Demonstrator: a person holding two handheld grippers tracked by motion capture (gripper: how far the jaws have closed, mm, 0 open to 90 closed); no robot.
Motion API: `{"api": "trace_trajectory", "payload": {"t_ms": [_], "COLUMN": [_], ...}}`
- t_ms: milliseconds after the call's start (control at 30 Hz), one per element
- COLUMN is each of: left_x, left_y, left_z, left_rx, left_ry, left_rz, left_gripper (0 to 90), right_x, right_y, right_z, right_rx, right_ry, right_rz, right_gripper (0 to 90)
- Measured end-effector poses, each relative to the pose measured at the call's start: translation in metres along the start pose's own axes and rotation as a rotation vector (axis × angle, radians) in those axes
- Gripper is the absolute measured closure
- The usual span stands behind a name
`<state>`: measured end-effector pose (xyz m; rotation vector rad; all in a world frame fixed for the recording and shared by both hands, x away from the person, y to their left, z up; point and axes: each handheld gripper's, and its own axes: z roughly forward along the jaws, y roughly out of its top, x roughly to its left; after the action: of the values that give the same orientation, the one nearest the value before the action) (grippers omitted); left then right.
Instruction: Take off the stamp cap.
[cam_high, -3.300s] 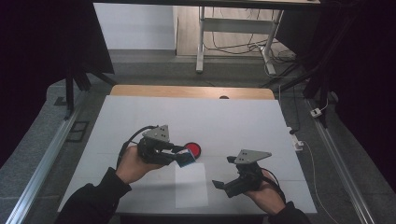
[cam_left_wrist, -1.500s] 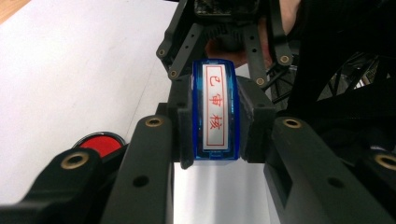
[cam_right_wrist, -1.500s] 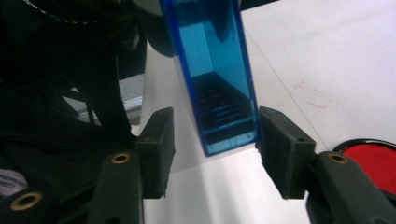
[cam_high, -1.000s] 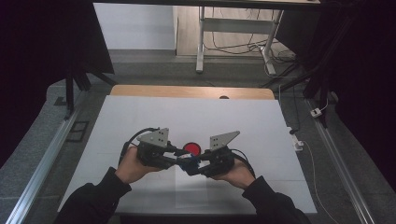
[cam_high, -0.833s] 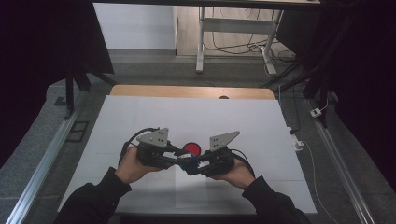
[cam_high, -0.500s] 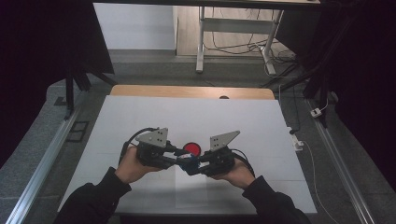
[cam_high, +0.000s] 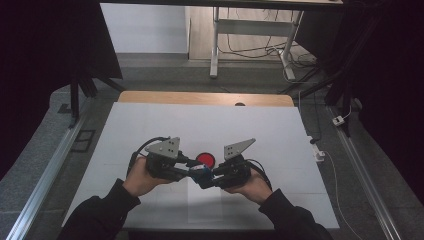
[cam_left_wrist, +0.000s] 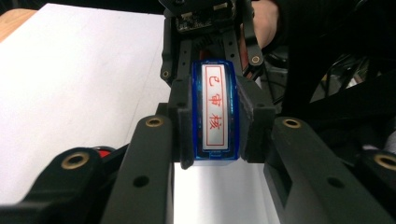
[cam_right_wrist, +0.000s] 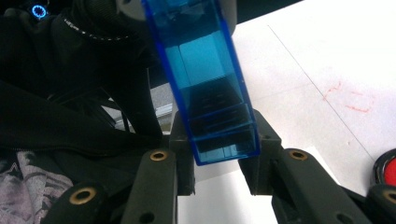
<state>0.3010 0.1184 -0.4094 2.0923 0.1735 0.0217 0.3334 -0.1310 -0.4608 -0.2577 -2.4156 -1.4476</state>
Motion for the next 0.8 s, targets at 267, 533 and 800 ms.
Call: {"api": "trace_trajectory", "payload": {"t_ms": [267, 533, 800], "left_x": [-0.0008, 0.0003, -0.0020], "left_y": [0.0003, 0.0001, 0.0015], "left_z": [0.0004, 0.0011, -0.0024], "left_rx": [0.006, 0.011, 0.010], "left_ry": [0.003, -0.016, 0.025], "left_rz": [0.007, -0.006, 0.018], "left_gripper": [70.6, 70.6, 70.7], "right_x": [0.0024, 0.0038, -0.0007], "right_y": [0.0013, 0.0010, -0.0033], "right_z": [-0.0006, 0.0000, 0.0022], "right_rx": [0.015, 0.029, 0.070], "right_ry": [-0.015, -0.013, -0.049], "right_rz": [-0.032, -0.033, 0.013], "right_gripper": [69.1, 69.2, 69.2]}}
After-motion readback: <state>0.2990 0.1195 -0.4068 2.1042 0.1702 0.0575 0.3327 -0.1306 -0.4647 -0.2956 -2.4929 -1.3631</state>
